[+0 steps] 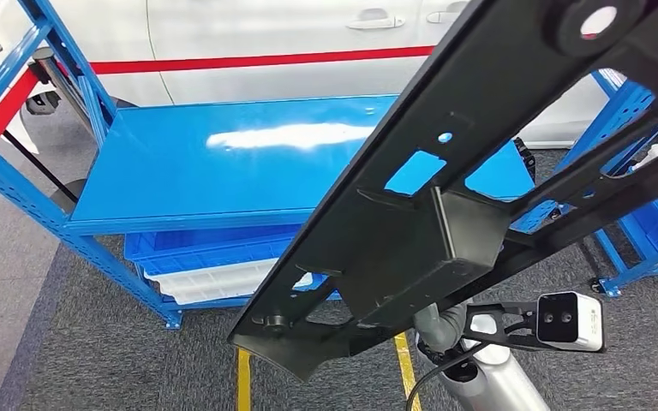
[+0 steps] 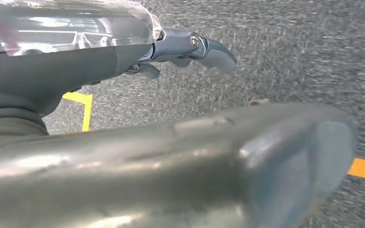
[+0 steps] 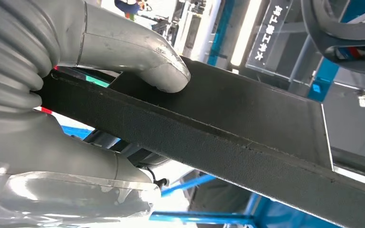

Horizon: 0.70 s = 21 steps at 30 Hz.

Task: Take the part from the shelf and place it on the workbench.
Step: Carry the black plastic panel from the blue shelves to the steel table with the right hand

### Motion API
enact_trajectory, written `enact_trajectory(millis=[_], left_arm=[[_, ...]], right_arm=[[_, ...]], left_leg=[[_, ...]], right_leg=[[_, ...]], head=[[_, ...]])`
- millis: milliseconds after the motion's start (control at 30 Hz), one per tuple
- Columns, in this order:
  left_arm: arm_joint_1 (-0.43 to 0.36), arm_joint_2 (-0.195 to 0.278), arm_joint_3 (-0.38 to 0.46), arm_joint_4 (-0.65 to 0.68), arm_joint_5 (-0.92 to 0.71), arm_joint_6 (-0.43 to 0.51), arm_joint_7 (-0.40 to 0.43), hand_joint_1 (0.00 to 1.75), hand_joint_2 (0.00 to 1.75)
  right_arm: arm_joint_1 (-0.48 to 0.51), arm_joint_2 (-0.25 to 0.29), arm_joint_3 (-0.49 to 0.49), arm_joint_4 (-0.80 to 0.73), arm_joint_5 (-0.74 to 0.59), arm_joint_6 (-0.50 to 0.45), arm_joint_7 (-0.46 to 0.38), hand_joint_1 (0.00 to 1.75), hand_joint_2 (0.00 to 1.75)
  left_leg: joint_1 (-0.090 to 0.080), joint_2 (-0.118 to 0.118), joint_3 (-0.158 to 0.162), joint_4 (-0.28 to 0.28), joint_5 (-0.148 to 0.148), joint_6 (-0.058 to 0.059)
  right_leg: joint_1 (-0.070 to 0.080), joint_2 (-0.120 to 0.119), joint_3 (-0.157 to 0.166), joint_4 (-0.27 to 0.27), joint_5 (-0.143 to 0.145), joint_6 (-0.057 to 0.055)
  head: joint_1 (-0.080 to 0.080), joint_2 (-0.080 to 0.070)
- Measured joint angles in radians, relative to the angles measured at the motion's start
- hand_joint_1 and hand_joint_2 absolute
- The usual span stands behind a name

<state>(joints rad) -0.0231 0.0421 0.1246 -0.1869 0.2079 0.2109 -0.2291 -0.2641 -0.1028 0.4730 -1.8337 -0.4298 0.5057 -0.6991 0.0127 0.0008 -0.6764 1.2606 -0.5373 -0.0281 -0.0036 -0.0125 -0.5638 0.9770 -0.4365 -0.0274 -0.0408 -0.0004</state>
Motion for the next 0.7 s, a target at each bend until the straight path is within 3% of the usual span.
enact_trajectory(millis=[33,100,167,233,267,333,400,433,467,500,600,633,700], left_arm=[[0.000,0.000,0.000,0.000,0.000,0.000,-0.002,0.00,0.00],[-0.001,0.000,0.000,0.000,0.000,0.000,-0.005,0.00,0.00],[-0.001,0.000,0.000,0.000,0.000,0.000,-0.007,0.00,0.00],[0.000,-0.001,0.000,0.000,0.000,0.000,-0.008,0.00,0.00],[-0.001,-0.001,0.000,0.000,0.000,0.000,-0.008,0.00,0.00],[-0.002,-0.002,0.000,0.000,0.000,0.000,-0.010,0.00,0.00],[-0.002,-0.002,0.001,0.000,-0.001,0.000,-0.013,0.00,0.00],[-0.002,-0.003,0.001,0.000,-0.001,0.000,-0.013,0.00,0.00],[-0.001,-0.003,0.001,0.000,-0.003,-0.001,-0.014,0.00,0.00],[-0.001,-0.003,0.001,0.000,-0.004,-0.001,-0.014,0.00,0.00],[-0.001,-0.004,0.001,0.000,-0.008,-0.004,-0.016,0.00,0.00],[-0.001,-0.005,0.001,0.000,-0.009,-0.005,-0.017,0.00,0.00],[0.000,-0.006,0.001,0.000,-0.009,-0.006,-0.020,0.00,0.00]], right_arm=[[-0.001,-0.001,0.004,0.002,0.000,-0.004,0.000,1.69,1.75],[-0.003,-0.004,0.010,0.003,0.000,-0.010,0.000,1.69,1.75],[-0.006,-0.005,0.012,0.003,-0.001,-0.012,-0.001,1.69,1.75],[-0.007,-0.007,0.015,0.003,-0.001,-0.012,-0.001,1.69,1.75],[-0.008,-0.008,0.017,0.004,-0.001,-0.012,-0.002,1.69,1.75],[-0.008,-0.010,0.018,0.004,0.002,-0.008,-0.002,1.69,1.75],[-0.001,-0.012,0.017,0.004,0.012,0.005,-0.002,1.69,1.75],[0.006,-0.012,0.015,0.004,0.020,0.013,-0.002,1.69,1.75],[0.011,-0.012,0.013,0.004,0.027,0.021,-0.002,1.69,1.75],[0.016,-0.012,0.011,0.004,0.032,0.026,-0.002,1.69,1.75],[0.026,-0.009,0.004,0.001,0.044,0.037,-0.002,1.69,1.75],[0.033,-0.007,0.000,-0.001,0.049,0.043,-0.002,1.69,1.75],[0.052,0.000,-0.010,-0.006,0.066,0.060,-0.002,1.69,1.75]], left_leg=[[0.001,0.000,0.048,-0.065,0.028,0.001],[-0.002,-0.001,0.143,-0.213,0.054,0.009],[-0.007,-0.003,0.177,-0.275,0.050,0.019],[-0.006,-0.002,0.172,-0.280,0.061,0.031],[-0.004,0.000,0.167,-0.283,0.069,0.039],[0.000,0.005,0.150,-0.289,0.088,0.054],[-0.002,0.006,0.124,-0.286,0.106,0.059],[-0.002,0.006,0.111,-0.282,0.113,0.059],[-0.003,0.006,0.098,-0.278,0.120,0.058],[-0.003,0.006,0.086,-0.272,0.125,0.056],[-0.003,0.005,0.057,-0.255,0.139,0.047],[-0.003,0.004,0.053,-0.252,0.144,0.041],[-0.003,0.004,0.048,-0.254,0.158,0.029]], right_leg=[[0.000,0.000,-0.009,0.005,0.004,0.003],[0.001,0.000,-0.024,0.014,0.011,0.010],[0.002,-0.001,-0.032,0.019,0.020,0.021],[0.001,0.000,-0.036,0.019,0.028,0.034],[0.001,0.002,-0.041,0.027,0.019,0.039],[0.000,0.006,-0.071,0.095,-0.045,0.048],[-0.003,0.008,-0.118,0.232,-0.133,0.054],[-0.004,0.009,-0.131,0.288,-0.157,0.056],[-0.005,0.009,-0.130,0.315,-0.161,0.058],[-0.006,0.009,-0.107,0.295,-0.144,0.058],[-0.006,0.009,0.031,0.090,-0.083,0.049],[-0.003,0.010,0.057,0.044,-0.076,0.044],[0.003,0.011,0.063,0.024,-0.069,0.034]], head=[[0.000,0.000],[0.000,0.000],[0.000,0.000],[0.000,0.000],[0.000,0.000],[0.000,0.000],[0.000,0.000],[0.000,0.000],[0.000,0.000],[0.000,0.000],[0.000,0.000],[0.000,0.000],[0.000,0.000]])
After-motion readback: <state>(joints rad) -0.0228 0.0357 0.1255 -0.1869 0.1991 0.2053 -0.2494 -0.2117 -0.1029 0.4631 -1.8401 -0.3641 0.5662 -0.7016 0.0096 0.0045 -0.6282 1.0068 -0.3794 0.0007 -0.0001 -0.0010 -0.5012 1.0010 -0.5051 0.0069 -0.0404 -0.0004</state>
